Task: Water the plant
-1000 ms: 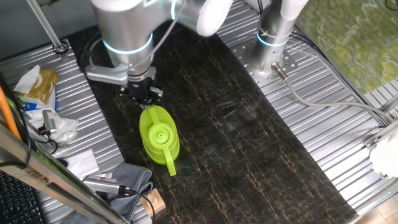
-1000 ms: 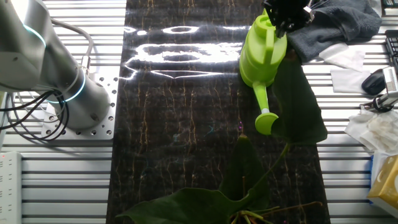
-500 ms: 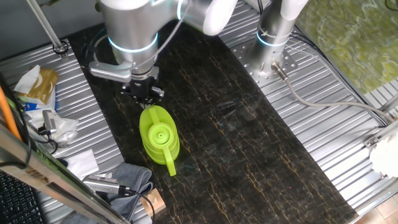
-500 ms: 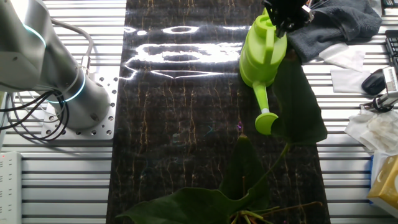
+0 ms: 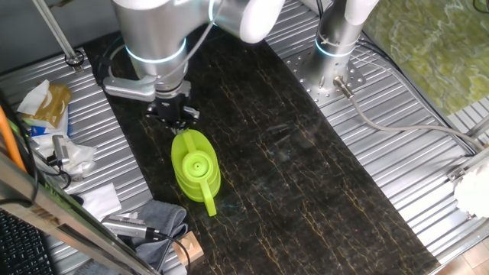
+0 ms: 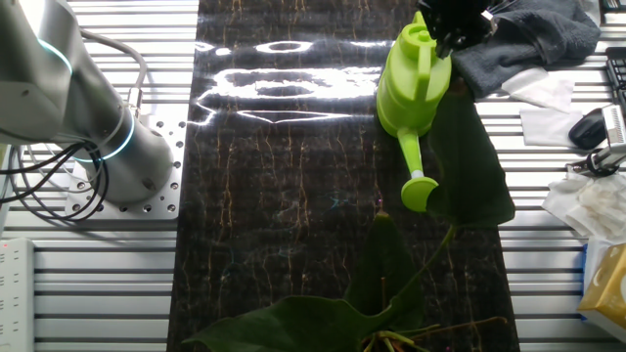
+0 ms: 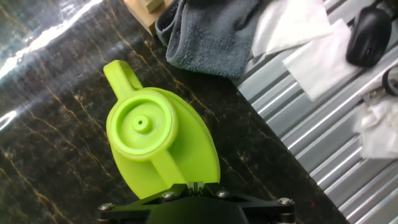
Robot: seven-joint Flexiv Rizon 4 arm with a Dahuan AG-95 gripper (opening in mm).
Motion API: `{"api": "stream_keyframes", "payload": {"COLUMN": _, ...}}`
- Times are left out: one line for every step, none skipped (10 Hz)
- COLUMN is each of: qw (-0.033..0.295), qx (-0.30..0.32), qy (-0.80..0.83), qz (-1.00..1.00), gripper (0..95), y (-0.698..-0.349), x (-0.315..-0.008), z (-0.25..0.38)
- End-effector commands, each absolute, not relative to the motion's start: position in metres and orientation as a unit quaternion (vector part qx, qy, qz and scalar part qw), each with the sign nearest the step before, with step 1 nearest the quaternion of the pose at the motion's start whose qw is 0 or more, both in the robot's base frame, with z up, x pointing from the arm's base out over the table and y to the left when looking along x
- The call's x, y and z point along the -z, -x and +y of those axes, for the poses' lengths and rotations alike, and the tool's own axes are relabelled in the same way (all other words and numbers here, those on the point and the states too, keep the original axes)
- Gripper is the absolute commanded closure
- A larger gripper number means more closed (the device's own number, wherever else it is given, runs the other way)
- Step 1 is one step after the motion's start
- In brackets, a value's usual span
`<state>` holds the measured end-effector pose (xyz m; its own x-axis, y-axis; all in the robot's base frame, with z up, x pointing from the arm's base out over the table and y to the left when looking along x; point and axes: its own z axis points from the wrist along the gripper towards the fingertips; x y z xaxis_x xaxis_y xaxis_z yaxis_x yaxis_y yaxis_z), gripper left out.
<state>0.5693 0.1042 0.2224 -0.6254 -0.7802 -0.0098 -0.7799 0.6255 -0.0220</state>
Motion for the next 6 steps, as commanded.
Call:
{"api": "stream_keyframes", "payload": {"qw": 0.002, "qx": 0.022, "qy": 0.377, "qz": 0.926, "gripper": 95.0, "y": -0.5687, "x": -0.2224, "z": 0.1042}}
{"api": "stream_keyframes", "payload": {"qw": 0.000, "qx": 0.024, "qy": 0.371, "qz": 0.928, "gripper": 95.0, "y": -0.5687, "x": -0.2224, "z": 0.1042}}
{"api": "stream_keyframes", "payload": {"qw": -0.001, "qx": 0.029, "qy": 0.369, "qz": 0.929, "gripper": 95.0, "y": -0.5687, "x": -0.2224, "z": 0.1042}}
{"api": "stream_keyframes", "payload": {"qw": -0.001, "qx": 0.028, "qy": 0.369, "qz": 0.929, "gripper": 95.0, "y": -0.5687, "x": -0.2224, "z": 0.1042}}
{"api": "stream_keyframes", "payload": {"qw": 0.002, "qx": 0.024, "qy": 0.370, "qz": 0.929, "gripper": 95.0, "y": -0.5687, "x": -0.2224, "z": 0.1042}}
{"api": "stream_keyframes", "payload": {"qw": 0.004, "qx": 0.020, "qy": 0.371, "qz": 0.929, "gripper": 95.0, "y": -0.5687, "x": -0.2224, "z": 0.1042}}
